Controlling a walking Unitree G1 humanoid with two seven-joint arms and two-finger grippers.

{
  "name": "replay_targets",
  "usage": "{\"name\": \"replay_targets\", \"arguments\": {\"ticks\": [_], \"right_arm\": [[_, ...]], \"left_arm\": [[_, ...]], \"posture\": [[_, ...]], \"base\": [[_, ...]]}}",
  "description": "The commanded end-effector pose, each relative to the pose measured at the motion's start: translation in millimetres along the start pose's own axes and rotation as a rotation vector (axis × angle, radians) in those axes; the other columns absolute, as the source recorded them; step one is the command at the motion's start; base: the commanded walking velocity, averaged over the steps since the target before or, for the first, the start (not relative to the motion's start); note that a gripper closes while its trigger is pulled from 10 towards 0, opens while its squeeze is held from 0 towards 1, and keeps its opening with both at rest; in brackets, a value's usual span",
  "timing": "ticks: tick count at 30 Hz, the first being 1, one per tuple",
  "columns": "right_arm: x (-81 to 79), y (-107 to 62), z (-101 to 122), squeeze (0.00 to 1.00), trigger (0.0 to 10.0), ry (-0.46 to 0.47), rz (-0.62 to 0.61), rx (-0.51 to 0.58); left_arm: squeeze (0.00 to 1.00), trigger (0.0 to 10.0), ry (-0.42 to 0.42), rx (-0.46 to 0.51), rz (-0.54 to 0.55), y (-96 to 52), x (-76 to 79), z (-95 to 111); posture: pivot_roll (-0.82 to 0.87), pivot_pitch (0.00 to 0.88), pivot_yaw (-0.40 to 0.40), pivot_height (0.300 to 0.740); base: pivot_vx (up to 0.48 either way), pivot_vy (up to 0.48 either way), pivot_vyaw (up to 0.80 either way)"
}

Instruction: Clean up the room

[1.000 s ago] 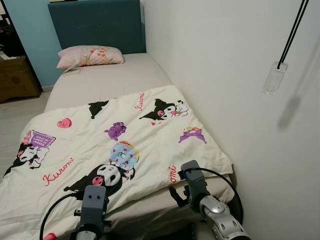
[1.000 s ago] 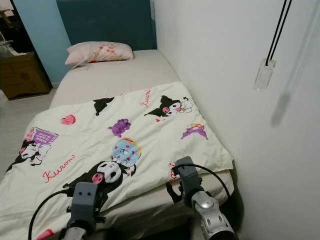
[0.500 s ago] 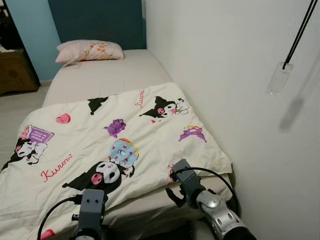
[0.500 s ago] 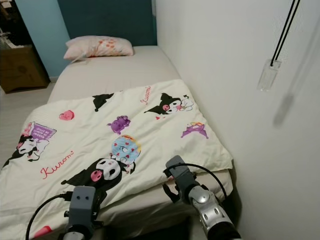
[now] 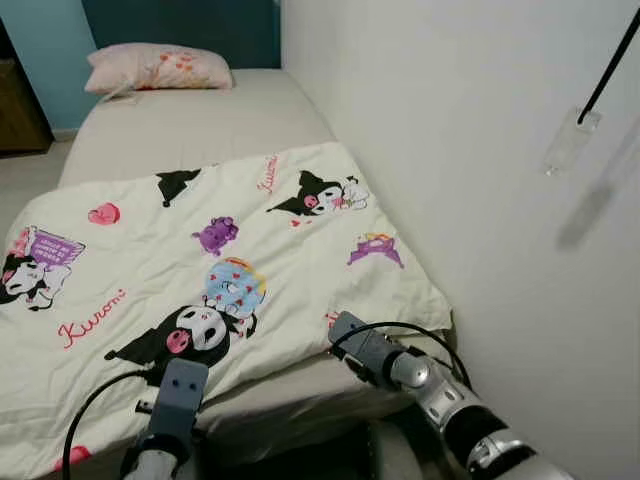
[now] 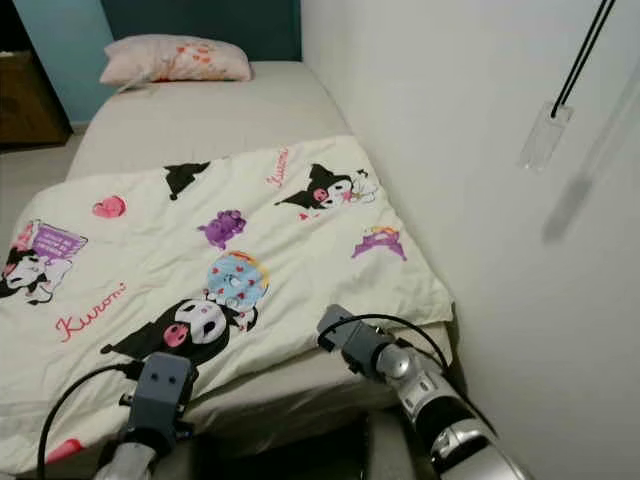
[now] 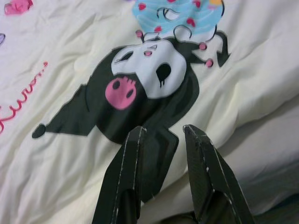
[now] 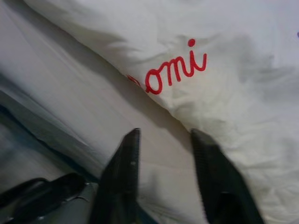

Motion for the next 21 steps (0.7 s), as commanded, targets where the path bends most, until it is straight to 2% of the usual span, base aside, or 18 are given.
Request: {"name": "replay_targets", "arguments": {"ticks": [1,2,3,4,6,7,9,12,13,17,21], "right_arm": [[1.0,0.6,-0.9,0.0,3.3,-0.069,0.0,-0.011],[2.4,1.0,0.4,0.0,3.3,-0.096,-0.004,-0.013],[7.0,2.2,5.6,0.0,10.0,-0.16,-0.029,-0.009],[7.0,2.2,5.6,0.0,10.0,-0.16,-0.029,-0.009],[14.5,3.2,13.2,0.0,10.0,-0.214,-0.072,0.004],[14.5,3.2,13.2,0.0,10.0,-0.214,-0.072,0.004],[19.4,3.6,19.1,0.0,10.0,-0.245,-0.099,0.019],[22.2,3.3,22.4,0.0,10.0,-0.237,-0.111,0.033],[26.0,2.9,25.5,1.0,10.0,-0.23,-0.131,0.045],[30.9,2.0,29.2,1.0,10.0,-0.219,-0.157,0.062],[31.5,2.0,29.8,1.0,10.0,-0.259,-0.167,0.066]], "left_arm": [[0.0,10.0,0.007,0.024,-0.011,-1.1,-6.4,4.2],[0.0,10.0,-0.003,0.043,-0.019,-0.3,-7.3,8.8],[0.0,10.0,-0.021,0.108,-0.056,0.3,-6.7,24.0],[0.0,10.0,-0.021,0.108,-0.056,0.3,-6.7,24.0],[0.0,10.0,-0.036,0.202,-0.145,-2.8,-0.1,46.7],[0.0,10.0,-0.036,0.202,-0.145,-2.8,-0.1,46.7],[0.0,10.0,-0.03,0.259,-0.206,-7.5,3.6,61.3],[0.0,10.0,-0.025,0.274,-0.219,-9.8,3.1,66.1],[0.0,10.0,-0.016,0.288,-0.226,-12.5,1.8,70.1],[0.0,10.0,-0.011,0.303,-0.228,-16.6,-0.6,75.3],[0.0,10.0,-0.011,0.319,-0.249,-21.6,-1.1,80.9]], "posture": [[-0.01,0.213,-0.095,0.576],[-0.01,0.213,-0.095,0.576],[0.0,0.234,-0.093,0.576],[0.0,0.234,-0.093,0.576],[0.03,0.264,-0.088,0.576],[0.03,0.264,-0.088,0.576],[0.04,0.279,-0.082,0.576],[0.04,0.29,-0.075,0.576],[0.05,0.298,-0.068,0.576],[0.05,0.304,-0.059,0.576],[0.06,0.312,-0.047,0.576]], "base": [[0.0,0.0,0.0],[0.0,0.0,0.0],[0.0,0.0,0.0],[0.0,0.0,0.0],[0.0,0.0,0.0],[0.0,0.0,0.0],[0.0,0.0,0.0],[0.0,0.0,0.0],[0.0,0.0,0.0],[0.0,0.0,0.0],[0.0,0.0,0.0]]}}
Point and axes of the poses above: a point about 5 cm out from each wrist's last joint towards the gripper, its own y axis pointing out of the wrist towards the gripper, its own z axis along the axis of the wrist's last joint, x = y × z, the point moved 5 cm from there along y, pointing out of the wrist towards the gripper, and after that the axes turned 12 degrees about y, right-handed, at the moved point
